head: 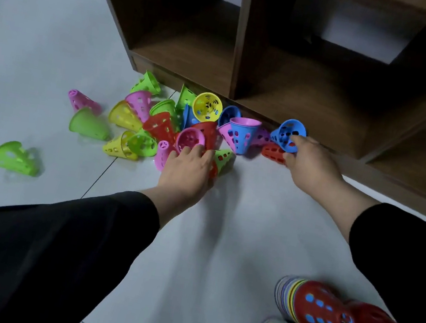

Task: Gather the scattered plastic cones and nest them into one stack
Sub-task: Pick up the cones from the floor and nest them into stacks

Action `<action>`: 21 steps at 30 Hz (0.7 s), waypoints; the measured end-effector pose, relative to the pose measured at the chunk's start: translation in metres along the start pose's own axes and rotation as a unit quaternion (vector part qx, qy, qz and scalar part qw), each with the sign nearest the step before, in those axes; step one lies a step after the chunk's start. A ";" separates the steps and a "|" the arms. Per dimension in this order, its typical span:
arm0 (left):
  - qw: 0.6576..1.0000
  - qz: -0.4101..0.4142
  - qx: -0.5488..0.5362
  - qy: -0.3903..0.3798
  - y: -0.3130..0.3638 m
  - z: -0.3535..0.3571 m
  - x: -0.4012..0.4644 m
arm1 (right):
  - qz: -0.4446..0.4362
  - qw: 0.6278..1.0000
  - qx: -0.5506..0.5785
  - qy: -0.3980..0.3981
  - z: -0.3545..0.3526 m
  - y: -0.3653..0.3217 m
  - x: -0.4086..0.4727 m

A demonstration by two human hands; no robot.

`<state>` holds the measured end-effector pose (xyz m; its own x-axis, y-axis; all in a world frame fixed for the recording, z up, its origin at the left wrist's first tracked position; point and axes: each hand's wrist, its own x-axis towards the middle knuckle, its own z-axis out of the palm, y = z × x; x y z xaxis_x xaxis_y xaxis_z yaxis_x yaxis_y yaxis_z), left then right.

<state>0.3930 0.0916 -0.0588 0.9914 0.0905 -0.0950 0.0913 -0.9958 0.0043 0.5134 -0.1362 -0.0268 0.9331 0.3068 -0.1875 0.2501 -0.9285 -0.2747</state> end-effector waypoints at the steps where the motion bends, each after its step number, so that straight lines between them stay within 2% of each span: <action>1: 1.000 -0.003 0.001 0.000 -0.001 0.003 0.003 | -0.001 1.000 -0.009 0.009 0.003 0.000 0.006; 7: 1.000 0.019 0.015 0.021 -0.005 0.007 0.020 | -0.003 1.000 -0.029 0.010 0.015 -0.006 0.026; 11: 0.997 0.065 0.035 0.028 -0.005 0.004 0.028 | -0.031 0.993 -0.097 0.063 0.019 -0.006 0.024; 14: 0.997 0.064 0.008 0.038 -0.002 0.001 0.028 | -0.015 0.993 -0.072 0.093 0.009 -0.004 0.018; 16: 0.996 0.053 -0.042 0.060 0.001 -0.003 0.024 | -0.002 0.992 -0.045 0.115 -0.004 -0.002 0.011; 18: 0.984 0.029 -0.150 0.087 0.007 -0.008 0.017 | 0.019 0.991 0.018 0.131 -0.018 -0.001 0.000; 21: 0.927 -0.053 -0.364 0.068 0.019 -0.024 0.007 | 0.058 0.970 0.194 0.132 -0.037 0.002 -0.020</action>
<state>0.4039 0.0734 -0.0360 0.9714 0.2374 -0.0070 0.1792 -0.7131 0.6778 0.5044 -0.1518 0.0112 0.9957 0.0922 -0.0041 0.0705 -0.7888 -0.6105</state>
